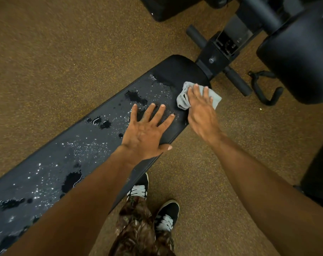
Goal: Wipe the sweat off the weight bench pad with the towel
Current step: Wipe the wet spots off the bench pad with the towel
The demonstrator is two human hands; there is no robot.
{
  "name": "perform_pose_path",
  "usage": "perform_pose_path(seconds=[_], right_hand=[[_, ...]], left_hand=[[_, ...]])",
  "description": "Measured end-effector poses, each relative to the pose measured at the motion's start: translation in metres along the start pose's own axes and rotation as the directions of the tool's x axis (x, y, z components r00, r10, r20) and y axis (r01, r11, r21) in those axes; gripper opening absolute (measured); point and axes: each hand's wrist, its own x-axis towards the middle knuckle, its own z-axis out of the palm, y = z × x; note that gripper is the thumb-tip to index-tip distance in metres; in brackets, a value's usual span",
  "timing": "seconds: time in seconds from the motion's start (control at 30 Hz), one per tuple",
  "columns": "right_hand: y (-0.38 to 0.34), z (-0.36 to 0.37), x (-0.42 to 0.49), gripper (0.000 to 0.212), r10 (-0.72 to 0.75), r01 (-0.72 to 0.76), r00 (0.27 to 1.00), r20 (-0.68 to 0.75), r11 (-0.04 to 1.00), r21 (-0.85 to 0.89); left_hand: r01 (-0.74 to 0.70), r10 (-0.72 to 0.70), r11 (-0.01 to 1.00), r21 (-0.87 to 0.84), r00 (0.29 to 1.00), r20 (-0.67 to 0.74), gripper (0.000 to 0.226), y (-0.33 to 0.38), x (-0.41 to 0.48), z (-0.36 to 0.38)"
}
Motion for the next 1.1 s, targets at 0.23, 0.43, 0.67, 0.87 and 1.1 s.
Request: perform_pose_path(seconds=[0.23,0.43,0.67,0.87,1.1], right_hand=[[-0.033,0.050,-0.084,0.062,-0.269,0.275,0.958,0.097,0.960,-0.049],[-0.035,0.025,-0.015,0.064,-0.081,0.080,0.996,-0.024,0.996,-0.045],[-0.063,0.032,-0.016,0.067,-0.036,0.039,0.993,-0.115,0.999,0.019],[-0.051,0.043,-0.070,0.064,-0.293,0.302,0.950,0.108,0.949,-0.084],[-0.039,-0.004,0.027,0.049,0.015,-0.008,0.964,-0.266,1.000,0.027]], left_hand=[[0.167,-0.192,0.970,-0.177,0.972,-0.134,0.069,-0.032,-0.015,-0.009],[0.157,-0.162,0.985,-0.069,0.985,-0.064,0.075,-0.049,-0.022,-0.004],[0.217,-0.249,0.960,-0.178,0.952,-0.180,0.056,-0.043,-0.013,-0.012],[0.205,-0.216,0.972,-0.117,0.972,-0.091,0.058,-0.063,0.002,-0.020],[0.224,-0.228,0.968,-0.110,0.973,-0.025,0.078,-0.050,-0.004,-0.010]])
